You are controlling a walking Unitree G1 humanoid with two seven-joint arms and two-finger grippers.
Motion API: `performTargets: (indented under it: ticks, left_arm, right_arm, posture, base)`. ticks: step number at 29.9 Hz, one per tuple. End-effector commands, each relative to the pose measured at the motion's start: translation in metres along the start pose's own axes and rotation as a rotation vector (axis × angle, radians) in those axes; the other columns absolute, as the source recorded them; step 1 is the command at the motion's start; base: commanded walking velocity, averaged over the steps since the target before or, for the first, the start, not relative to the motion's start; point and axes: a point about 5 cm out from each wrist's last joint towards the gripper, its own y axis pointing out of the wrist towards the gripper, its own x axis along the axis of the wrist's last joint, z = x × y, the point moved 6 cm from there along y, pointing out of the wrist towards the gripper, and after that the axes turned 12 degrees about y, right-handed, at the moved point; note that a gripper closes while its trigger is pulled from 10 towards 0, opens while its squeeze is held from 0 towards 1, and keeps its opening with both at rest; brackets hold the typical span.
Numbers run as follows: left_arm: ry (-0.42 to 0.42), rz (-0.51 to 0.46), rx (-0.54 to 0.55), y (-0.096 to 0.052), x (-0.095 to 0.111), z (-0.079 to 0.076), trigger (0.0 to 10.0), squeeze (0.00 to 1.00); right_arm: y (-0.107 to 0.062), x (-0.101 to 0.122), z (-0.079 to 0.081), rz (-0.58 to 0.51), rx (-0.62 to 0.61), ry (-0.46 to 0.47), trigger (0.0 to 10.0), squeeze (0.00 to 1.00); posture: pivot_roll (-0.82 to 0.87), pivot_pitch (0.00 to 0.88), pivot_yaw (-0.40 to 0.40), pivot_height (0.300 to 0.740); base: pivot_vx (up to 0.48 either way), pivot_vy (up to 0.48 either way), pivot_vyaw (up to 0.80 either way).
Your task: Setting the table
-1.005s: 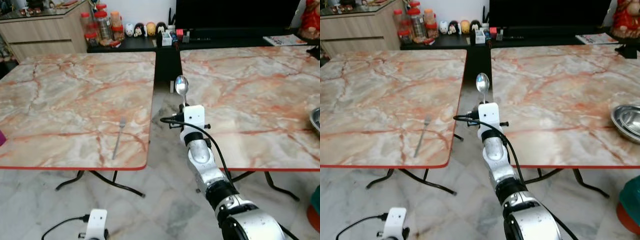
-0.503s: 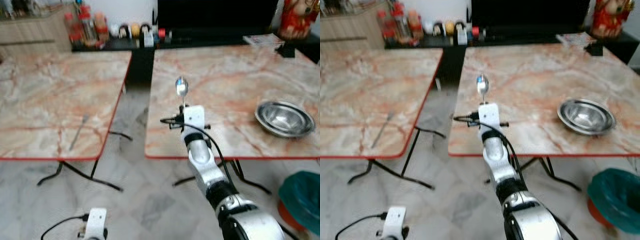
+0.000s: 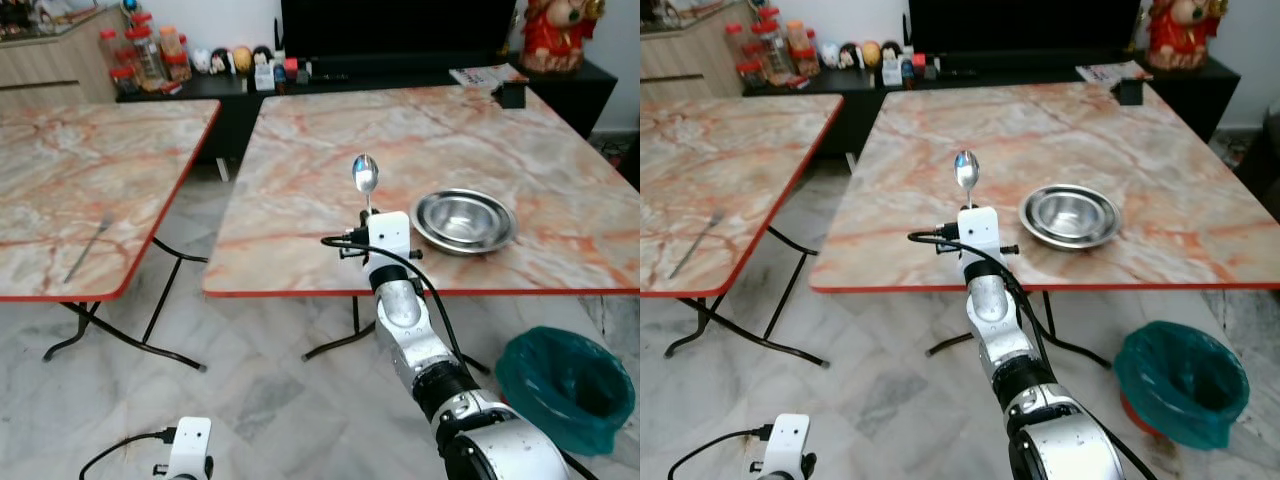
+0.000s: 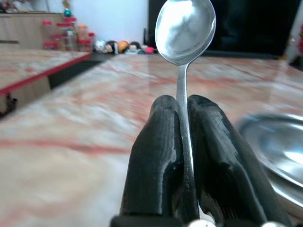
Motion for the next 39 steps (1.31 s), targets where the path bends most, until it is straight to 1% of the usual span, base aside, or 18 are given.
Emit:
performTargets:
  ticks: [1, 6, 17, 22, 25, 29, 33, 39]
  left_arm:
    - [0.022, -0.005, -0.016, 0.000, 0.001, -0.004, 10.0, 0.00]
    - [0.027, -0.002, -0.021, -0.001, -0.001, -0.005, 10.0, 0.00]
    - [0.032, 0.001, -0.019, -0.001, -0.003, -0.005, 10.0, 0.00]
    - [0.001, -0.015, -0.026, -0.001, 0.000, -0.006, 10.0, 0.00]
    - [-0.032, -0.028, -0.017, -0.001, 0.003, -0.004, 10.0, 0.00]
    - [-0.037, -0.023, -0.012, -0.001, 0.002, -0.003, 10.0, 0.00]
    - [-0.025, -0.017, -0.003, -0.001, 0.000, -0.001, 10.0, 0.00]
    - [-0.034, -0.018, 0.002, -0.001, 0.000, 0.000, 10.0, 0.00]
  right_arm:
    - [0.004, 0.010, 0.002, -0.029, 0.003, 0.003, 10.0, 0.00]
    - [0.003, 0.008, 0.001, -0.025, -0.002, 0.001, 10.0, 0.00]
    - [0.001, 0.004, -0.007, -0.013, -0.024, -0.009, 10.0, 0.00]
    - [0.001, 0.004, -0.010, -0.012, -0.031, -0.011, 10.0, 0.00]
    - [0.001, 0.004, -0.012, -0.011, -0.039, -0.010, 10.0, 0.00]
    - [0.001, 0.004, -0.013, -0.010, -0.041, -0.008, 10.0, 0.00]
    - [0.001, 0.004, -0.012, -0.010, -0.041, -0.006, 10.0, 0.00]
    - [0.002, 0.004, -0.012, -0.001, -0.043, 0.003, 10.0, 0.00]
  posture:
    - [-0.06, 0.000, 0.084, 0.740]
    - [-0.06, 0.000, 0.084, 0.740]
    - [-0.06, 0.000, 0.081, 0.740]
    - [-0.06, 0.000, 0.080, 0.740]
    - [-0.05, 0.004, 0.079, 0.740]
    - [-0.05, 0.009, 0.077, 0.740]
    - [-0.05, 0.010, 0.076, 0.740]
    - [-0.05, 0.014, 0.075, 0.740]
  base:
    - [0.000, -0.461, 0.00]
    - [0.000, -0.464, 0.00]
    - [0.000, -0.445, 0.00]
    - [0.000, 0.000, 0.00]
    - [0.000, 0.000, 0.00]
    - [0.000, 0.000, 0.00]
    - [0.270, 0.000, 0.00]
    - [0.364, 0.000, 0.00]
